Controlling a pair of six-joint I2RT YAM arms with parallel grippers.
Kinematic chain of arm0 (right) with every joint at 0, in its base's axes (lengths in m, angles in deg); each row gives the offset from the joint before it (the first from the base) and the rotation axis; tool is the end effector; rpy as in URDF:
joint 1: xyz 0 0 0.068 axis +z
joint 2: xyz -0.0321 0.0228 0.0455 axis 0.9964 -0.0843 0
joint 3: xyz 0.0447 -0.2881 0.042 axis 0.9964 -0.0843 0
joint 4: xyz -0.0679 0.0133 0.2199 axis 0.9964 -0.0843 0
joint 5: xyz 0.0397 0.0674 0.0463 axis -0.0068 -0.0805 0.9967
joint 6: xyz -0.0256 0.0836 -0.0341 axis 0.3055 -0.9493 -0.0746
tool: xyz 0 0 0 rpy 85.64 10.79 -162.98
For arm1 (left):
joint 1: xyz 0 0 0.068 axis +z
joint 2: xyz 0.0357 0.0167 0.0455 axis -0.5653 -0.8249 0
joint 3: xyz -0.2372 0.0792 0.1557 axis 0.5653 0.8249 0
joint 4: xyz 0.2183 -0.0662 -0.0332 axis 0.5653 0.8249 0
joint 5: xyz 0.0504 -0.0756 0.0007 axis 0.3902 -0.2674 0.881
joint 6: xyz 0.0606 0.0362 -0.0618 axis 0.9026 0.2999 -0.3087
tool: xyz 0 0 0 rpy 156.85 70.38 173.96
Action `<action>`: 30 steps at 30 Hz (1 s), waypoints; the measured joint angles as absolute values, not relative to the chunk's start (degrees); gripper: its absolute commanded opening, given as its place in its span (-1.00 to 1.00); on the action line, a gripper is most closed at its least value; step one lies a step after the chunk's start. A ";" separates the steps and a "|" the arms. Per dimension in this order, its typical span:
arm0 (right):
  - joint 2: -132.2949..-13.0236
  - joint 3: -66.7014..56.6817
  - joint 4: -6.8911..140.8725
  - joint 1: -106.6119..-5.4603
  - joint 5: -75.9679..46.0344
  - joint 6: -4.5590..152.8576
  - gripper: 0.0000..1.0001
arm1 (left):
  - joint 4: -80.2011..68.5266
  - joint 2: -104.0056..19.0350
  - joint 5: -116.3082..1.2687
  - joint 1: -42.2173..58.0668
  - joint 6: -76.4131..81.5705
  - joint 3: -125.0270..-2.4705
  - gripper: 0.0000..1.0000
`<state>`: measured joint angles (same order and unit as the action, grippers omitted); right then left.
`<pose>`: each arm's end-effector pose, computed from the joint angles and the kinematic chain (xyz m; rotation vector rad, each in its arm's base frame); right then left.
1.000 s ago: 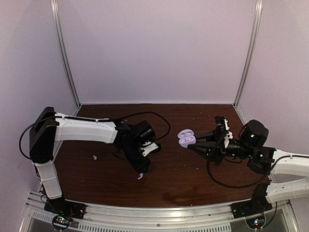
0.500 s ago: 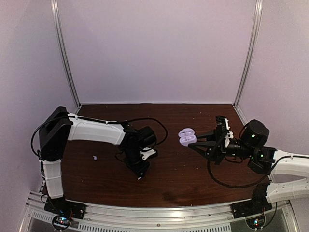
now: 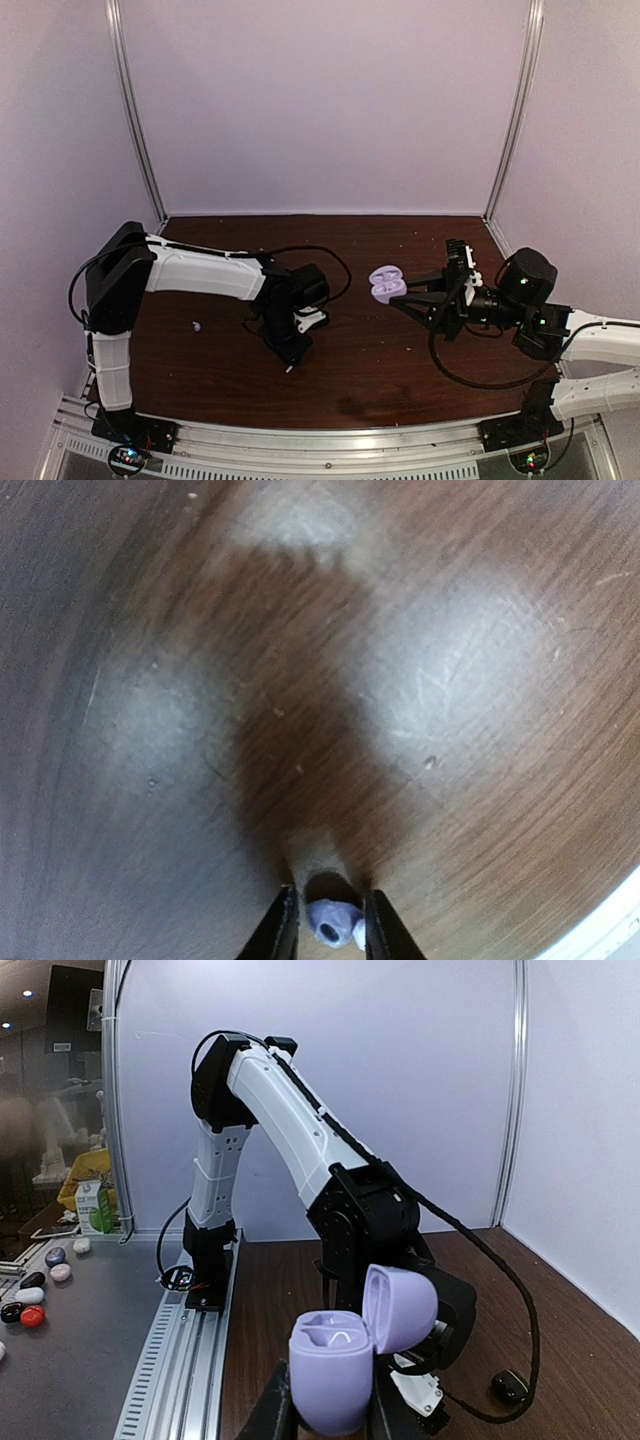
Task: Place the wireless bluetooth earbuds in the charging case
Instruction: Pick up the right earbud from the center of the board.
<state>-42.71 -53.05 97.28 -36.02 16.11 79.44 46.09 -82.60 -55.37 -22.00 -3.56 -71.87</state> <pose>0.0892 0.1841 0.3219 -1.1415 1.1343 1.1901 0.1942 -0.3087 0.1414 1.0439 2.9504 -0.2150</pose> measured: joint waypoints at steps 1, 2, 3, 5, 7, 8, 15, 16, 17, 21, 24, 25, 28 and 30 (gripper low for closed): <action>-42.71 -53.05 97.28 -36.02 16.09 79.49 -1.00 | 46.09 -82.60 -55.19 -22.31 -3.47 -71.89 -0.50; -42.71 -53.05 97.24 -36.02 16.09 79.51 -1.00 | 46.11 -82.60 -54.95 -22.74 -3.32 -71.89 -0.50; -42.71 -53.05 97.21 -36.02 16.07 79.51 -1.00 | 46.13 -82.60 -54.78 -23.14 -3.19 -71.89 -0.51; -42.76 -53.05 97.13 -36.02 16.07 79.53 -1.00 | 46.15 -82.60 -54.43 -23.79 -2.81 -71.89 -0.56; -42.80 -53.05 97.10 -36.02 16.05 79.53 -1.00 | 46.13 -82.60 -54.08 -24.49 -2.09 -71.89 -0.61; -42.80 -53.05 97.08 -36.02 16.05 79.53 -1.00 | 46.11 -82.60 -53.93 -24.88 -1.61 -71.89 -0.62; -42.80 -53.05 96.95 -36.02 16.00 79.53 -1.00 | 45.74 -82.60 -51.78 -28.75 3.24 -71.89 -0.35; -42.80 -53.05 96.91 -36.02 15.98 79.51 -1.00 | 45.74 -82.60 -51.59 -29.10 3.66 -71.91 -0.31; -42.80 -53.05 96.89 -36.00 15.96 79.51 -1.00 | 45.83 -82.60 -51.37 -29.45 4.03 -71.96 -0.28; -42.80 -53.05 96.89 -36.00 15.92 79.51 -1.00 | 46.66 -82.69 -50.38 -29.76 4.79 -72.46 -0.28; -42.80 -53.05 96.89 -36.02 15.92 79.51 -1.00 | 47.38 -82.87 -49.58 -29.69 4.84 -72.92 -0.36; -42.80 -53.05 96.89 -36.00 15.92 79.51 -1.00 | 47.44 -82.91 -49.40 -29.69 4.84 -72.92 -0.38; -42.80 -53.05 96.89 -36.00 15.92 79.51 -1.00 | 48.23 -83.15 -48.74 -29.69 4.79 -73.18 -0.40; -42.80 -53.05 96.89 -36.02 15.92 79.51 -1.00 | 48.89 -83.37 -48.29 -29.69 4.77 -73.42 -0.40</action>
<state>-42.80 -53.05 96.89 -36.02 15.92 79.51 48.89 -83.37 -48.29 -29.69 4.77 -73.42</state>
